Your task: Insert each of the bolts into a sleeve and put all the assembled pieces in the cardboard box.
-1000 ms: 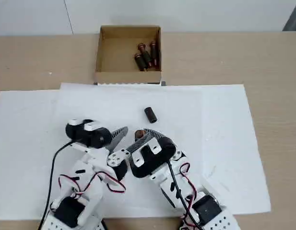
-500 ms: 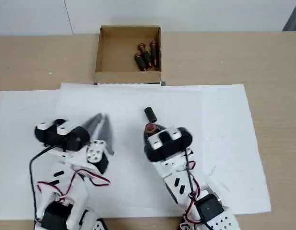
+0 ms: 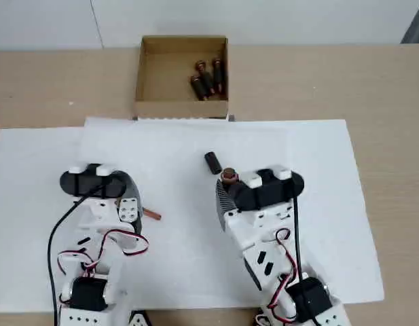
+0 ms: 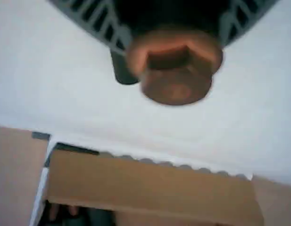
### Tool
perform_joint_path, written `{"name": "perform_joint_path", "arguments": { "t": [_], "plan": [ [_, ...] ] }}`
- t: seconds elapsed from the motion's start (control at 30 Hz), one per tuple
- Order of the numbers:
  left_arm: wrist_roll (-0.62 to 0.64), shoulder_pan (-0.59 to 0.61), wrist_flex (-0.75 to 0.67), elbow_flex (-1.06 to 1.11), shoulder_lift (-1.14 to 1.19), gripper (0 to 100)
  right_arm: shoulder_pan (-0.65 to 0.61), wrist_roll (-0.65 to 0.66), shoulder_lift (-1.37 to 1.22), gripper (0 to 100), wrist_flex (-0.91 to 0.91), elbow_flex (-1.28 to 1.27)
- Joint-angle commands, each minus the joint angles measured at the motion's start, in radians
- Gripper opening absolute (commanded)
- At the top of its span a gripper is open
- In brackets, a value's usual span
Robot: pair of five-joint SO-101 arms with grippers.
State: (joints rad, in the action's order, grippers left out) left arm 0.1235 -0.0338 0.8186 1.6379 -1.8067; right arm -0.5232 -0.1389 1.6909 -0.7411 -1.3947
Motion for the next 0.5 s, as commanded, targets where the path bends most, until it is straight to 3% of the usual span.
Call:
{"name": "perform_joint_path", "arguments": {
  "t": [0.0, 0.47],
  "plan": [
    [-0.008, 0.006, 0.003, 0.027, -0.009, 0, 0.028, -0.011, -0.179, 0.2, 0.01, 0.176],
    [-0.006, 0.005, 0.005, 0.042, -0.008, 0, 0.157, -0.006, -1.165, 0.2, 0.34, 0.776]
  ]
}}
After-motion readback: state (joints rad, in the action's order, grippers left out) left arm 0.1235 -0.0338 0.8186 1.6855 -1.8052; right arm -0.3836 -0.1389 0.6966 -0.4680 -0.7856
